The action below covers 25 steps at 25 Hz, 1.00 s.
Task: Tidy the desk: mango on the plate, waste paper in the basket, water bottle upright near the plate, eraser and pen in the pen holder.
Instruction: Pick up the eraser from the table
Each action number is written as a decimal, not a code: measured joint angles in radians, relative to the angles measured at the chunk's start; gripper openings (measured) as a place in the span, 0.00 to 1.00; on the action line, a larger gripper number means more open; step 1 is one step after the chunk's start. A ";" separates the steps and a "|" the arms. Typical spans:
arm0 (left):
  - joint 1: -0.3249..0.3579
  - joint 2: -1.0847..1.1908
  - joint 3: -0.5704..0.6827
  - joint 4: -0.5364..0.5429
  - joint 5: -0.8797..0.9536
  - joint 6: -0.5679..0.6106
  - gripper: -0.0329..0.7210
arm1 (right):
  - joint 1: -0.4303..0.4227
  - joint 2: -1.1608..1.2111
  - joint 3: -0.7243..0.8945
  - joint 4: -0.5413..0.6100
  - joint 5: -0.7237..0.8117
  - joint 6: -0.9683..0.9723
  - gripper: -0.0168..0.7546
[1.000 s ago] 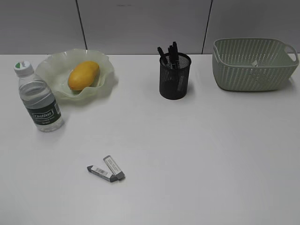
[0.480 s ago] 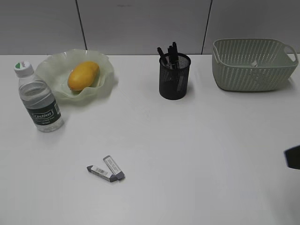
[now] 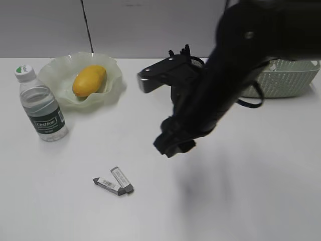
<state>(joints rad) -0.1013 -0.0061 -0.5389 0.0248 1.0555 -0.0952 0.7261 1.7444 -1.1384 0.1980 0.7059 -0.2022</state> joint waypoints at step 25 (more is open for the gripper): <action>0.000 0.000 0.000 0.000 0.000 -0.001 0.26 | 0.269 0.538 -0.495 -0.092 0.132 -0.022 0.51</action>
<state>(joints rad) -0.1013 -0.0061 -0.5389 0.0248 1.0555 -0.0961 0.9951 2.2825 -1.6330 0.1060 0.8379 -0.2246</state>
